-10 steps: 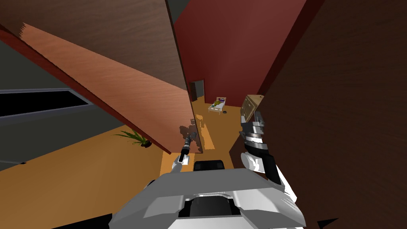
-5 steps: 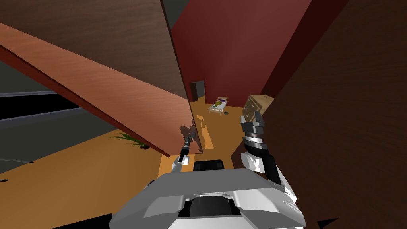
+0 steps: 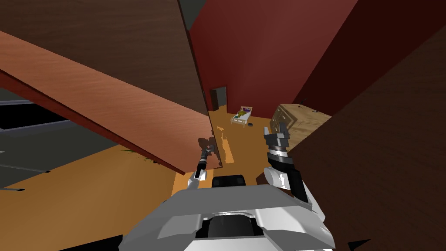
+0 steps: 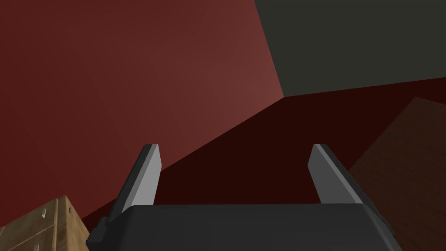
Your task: Push the door open
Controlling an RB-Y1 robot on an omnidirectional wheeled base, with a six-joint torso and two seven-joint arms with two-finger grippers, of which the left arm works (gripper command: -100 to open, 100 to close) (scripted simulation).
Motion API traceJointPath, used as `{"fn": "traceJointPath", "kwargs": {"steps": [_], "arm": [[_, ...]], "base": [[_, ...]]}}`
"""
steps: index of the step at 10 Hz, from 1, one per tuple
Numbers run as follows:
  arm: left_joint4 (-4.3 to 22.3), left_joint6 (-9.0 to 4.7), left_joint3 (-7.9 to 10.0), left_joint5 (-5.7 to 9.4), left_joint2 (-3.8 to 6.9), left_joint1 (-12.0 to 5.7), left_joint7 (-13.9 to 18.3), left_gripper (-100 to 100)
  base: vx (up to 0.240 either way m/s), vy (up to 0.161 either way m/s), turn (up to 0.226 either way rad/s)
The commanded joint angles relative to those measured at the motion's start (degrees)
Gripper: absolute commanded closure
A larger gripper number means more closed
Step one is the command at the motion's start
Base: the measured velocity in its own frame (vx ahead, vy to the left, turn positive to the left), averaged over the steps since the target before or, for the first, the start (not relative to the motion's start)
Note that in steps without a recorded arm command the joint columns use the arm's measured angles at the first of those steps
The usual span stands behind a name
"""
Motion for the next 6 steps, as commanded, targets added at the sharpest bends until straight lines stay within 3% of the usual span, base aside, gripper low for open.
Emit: {"fn": "traceJointPath", "kwargs": {"steps": [1, 5, 6], "arm": [[0.71, -0.94, 1.77, 0.81, 0.53, -0.94, -1.28, 100], [0.91, -0.93, 3.64, 1.71, -0.27, -0.97, -3.29, 100], [0.42, -0.93, 4.7, 2.22, -0.97, -0.99, -4.43, 100]], "base": [[0.247, -0.008, 0.099], [0.216, -0.056, 0.108], [0.186, -0.058, 0.147]]}}
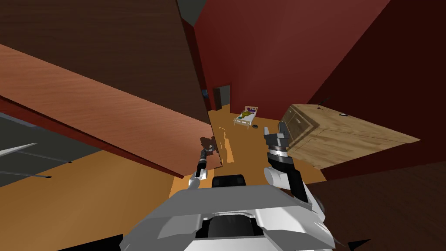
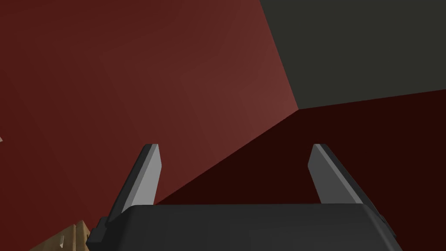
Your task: Push the door open
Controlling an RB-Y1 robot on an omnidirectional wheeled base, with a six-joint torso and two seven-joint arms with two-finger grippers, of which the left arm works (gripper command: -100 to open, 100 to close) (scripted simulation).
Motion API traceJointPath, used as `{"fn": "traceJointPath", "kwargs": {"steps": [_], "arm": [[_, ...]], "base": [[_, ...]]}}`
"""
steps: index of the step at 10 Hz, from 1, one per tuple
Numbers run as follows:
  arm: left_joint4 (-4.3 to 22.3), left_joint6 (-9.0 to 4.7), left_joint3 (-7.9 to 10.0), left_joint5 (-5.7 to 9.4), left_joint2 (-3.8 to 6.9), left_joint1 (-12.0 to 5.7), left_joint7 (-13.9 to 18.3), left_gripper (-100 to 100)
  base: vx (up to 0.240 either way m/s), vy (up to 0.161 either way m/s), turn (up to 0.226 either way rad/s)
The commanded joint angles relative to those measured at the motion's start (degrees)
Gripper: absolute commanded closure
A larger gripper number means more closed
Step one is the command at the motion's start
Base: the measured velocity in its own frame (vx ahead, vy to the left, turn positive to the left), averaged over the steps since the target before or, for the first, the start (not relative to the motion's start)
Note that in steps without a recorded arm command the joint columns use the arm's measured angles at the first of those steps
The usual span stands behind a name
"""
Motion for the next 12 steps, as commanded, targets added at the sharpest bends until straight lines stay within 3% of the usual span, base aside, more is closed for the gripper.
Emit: {"fn": "traceJointPath", "kwargs": {"steps": [1, 10, 12], "arm": [[0.23, -0.64, 1.61, 0.77, 0.32, -0.42, -0.96, 100], [-0.16, -0.62, 5.49, 2.63, -5.15, -0.49, -5.12, 100], [-0.17, -0.62, 5.54, 2.65, -5.28, -0.49, -5.18, 100]], "base": [[0.258, -0.093, 0.146], [0.174, -0.085, 0.105], [0.06, -0.045, 0.012]]}}
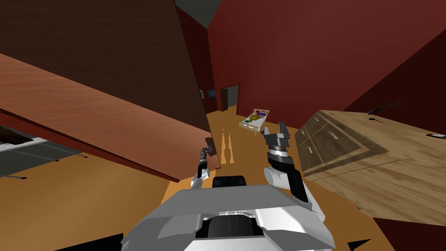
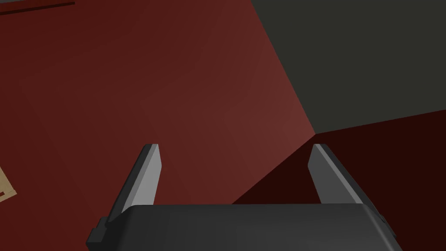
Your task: Push the door open
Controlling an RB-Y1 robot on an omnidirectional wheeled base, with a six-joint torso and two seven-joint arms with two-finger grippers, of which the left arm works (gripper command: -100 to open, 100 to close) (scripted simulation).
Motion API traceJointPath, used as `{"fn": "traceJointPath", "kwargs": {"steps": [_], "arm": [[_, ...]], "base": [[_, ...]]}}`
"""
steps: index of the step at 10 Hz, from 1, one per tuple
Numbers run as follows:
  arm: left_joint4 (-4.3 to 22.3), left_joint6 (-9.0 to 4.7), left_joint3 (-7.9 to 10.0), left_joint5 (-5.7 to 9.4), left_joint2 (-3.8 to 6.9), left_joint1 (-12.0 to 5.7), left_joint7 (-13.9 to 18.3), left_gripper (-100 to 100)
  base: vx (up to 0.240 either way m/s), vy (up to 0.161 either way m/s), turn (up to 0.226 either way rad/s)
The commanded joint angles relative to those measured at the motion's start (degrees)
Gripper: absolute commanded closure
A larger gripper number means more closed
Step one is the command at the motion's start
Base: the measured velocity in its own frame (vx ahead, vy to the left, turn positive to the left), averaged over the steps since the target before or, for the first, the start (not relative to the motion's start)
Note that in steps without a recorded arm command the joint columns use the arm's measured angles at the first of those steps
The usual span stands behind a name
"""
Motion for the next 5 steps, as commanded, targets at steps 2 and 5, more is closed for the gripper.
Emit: {"fn": "traceJointPath", "kwargs": {"steps": [2, 5], "arm": [[-3.12, 1.45, -0.32, -0.23, -0.51, 1.67, -0.1, 100], [-3.72, 1.85, 1.28, 0.7, 1.88, 1.88, -0.74, 100]], "base": [[0.003, -0.003, 0.009], [0.136, -0.05, 0.035]]}}
